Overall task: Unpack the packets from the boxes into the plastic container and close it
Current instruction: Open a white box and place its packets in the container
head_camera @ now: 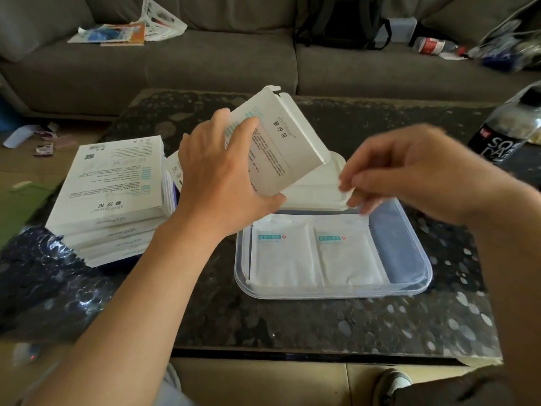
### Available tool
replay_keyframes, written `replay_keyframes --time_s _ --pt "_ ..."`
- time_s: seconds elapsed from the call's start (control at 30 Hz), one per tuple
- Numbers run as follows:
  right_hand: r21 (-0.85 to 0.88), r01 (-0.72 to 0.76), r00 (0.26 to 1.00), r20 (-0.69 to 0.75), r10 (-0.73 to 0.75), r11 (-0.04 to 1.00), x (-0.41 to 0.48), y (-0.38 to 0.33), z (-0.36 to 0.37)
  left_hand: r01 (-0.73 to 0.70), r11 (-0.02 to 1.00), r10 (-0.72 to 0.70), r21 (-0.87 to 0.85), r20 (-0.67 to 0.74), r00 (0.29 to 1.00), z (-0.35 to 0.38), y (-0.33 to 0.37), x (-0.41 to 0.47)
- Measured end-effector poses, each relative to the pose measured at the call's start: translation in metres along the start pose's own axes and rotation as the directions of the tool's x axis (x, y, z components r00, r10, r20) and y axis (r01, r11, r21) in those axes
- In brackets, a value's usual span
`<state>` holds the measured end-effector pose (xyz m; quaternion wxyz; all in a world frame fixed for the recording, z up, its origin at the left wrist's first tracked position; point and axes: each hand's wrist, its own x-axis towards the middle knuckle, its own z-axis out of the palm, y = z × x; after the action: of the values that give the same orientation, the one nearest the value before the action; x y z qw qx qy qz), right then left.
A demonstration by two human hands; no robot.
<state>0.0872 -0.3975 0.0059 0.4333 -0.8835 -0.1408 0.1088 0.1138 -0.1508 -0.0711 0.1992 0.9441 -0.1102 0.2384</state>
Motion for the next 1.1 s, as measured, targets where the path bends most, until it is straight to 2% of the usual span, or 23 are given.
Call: replay_keyframes --time_s 0.07,0.1,0.2,0.3,0.47,0.87,1.1 --pt "0.212 0.09 0.986 -0.154 -0.057 0.973 -0.002 0.0 -0.005 -0.063 0.998 0.063 0.018 0.004 0.998 0.001 0.003 -0.001" --pt "0.255 0.12 0.975 -0.211 -0.066 0.959 0.0 0.003 -0.003 -0.094 0.995 0.094 0.022 0.006 0.996 0.002 0.005 -0.002" --pt "0.172 0.12 0.951 -0.303 -0.063 0.978 0.008 0.01 0.007 -0.167 0.986 0.166 0.021 0.026 0.986 0.004 0.01 -0.003" --pt "0.059 0.052 0.953 -0.301 -0.032 0.997 0.013 0.013 0.016 -0.22 0.976 0.219 0.011 0.056 0.974 0.005 0.014 -0.003" --pt "-0.019 -0.028 0.954 -0.299 0.021 0.999 0.02 0.023 0.022 -0.283 0.959 0.282 0.001 0.077 0.956 0.006 0.019 -0.006" --pt "-0.184 -0.071 0.942 -0.337 0.005 0.98 0.032 0.036 0.032 -0.361 0.932 0.358 0.004 0.129 0.925 0.006 0.026 -0.009" --pt "-0.184 -0.064 0.938 -0.347 -0.004 0.981 0.037 0.041 0.036 -0.361 0.933 0.356 0.01 0.135 0.925 0.008 0.025 -0.009"
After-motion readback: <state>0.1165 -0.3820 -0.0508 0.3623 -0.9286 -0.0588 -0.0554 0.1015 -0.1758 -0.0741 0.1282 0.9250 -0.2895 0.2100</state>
